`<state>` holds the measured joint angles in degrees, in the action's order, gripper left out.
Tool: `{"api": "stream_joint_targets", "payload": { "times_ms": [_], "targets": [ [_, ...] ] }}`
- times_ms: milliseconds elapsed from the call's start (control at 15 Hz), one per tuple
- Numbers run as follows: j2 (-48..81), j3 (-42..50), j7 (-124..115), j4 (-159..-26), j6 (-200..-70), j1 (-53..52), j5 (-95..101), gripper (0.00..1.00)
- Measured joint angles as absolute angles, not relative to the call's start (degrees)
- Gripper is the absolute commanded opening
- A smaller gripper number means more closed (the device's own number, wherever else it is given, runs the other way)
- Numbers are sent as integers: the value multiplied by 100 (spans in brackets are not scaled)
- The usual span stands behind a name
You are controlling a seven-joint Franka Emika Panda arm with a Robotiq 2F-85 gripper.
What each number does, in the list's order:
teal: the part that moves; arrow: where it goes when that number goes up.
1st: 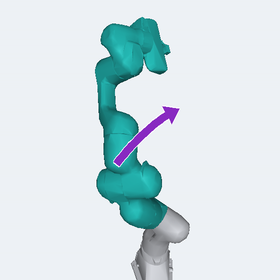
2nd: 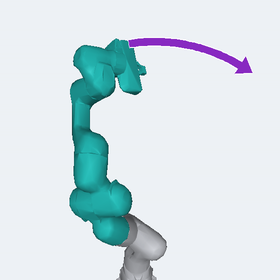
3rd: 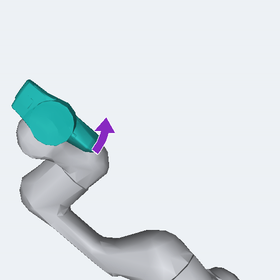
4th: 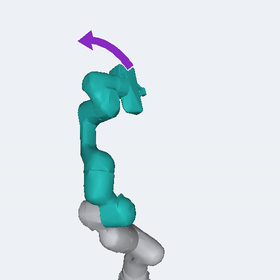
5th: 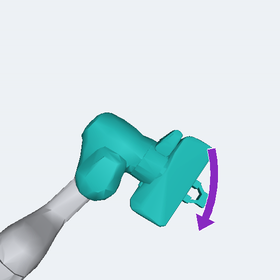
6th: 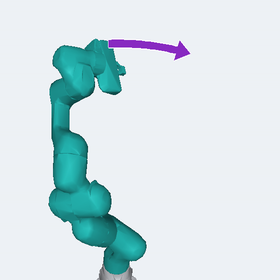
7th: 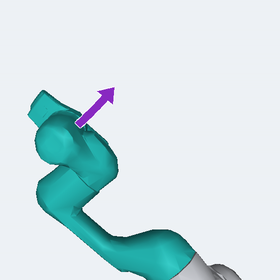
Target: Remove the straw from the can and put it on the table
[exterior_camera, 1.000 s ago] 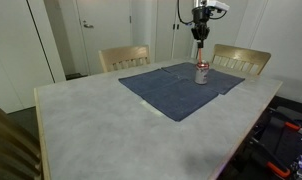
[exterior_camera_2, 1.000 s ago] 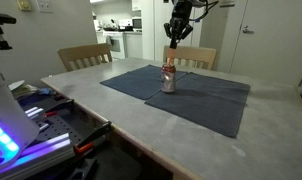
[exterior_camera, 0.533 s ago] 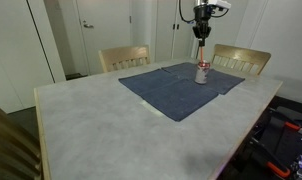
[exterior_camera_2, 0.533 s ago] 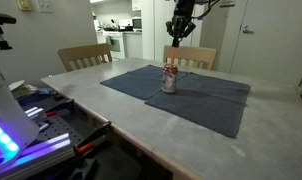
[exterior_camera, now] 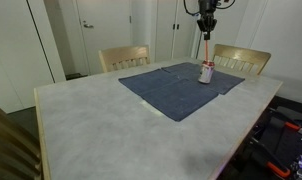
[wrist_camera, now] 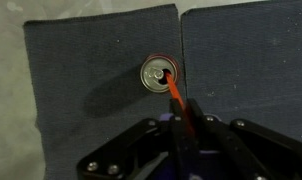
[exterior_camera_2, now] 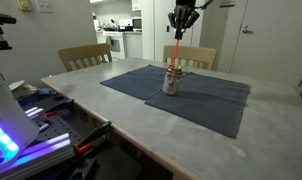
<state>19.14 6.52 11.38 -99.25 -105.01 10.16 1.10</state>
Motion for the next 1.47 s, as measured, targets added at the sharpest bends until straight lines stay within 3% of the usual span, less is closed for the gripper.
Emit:
{"api": "stream_joint_targets", "payload": {
  "times_ms": [1467],
  "targets": [
    [1245,646,768,-9932,-9614,849,537,2]
  ]
}}
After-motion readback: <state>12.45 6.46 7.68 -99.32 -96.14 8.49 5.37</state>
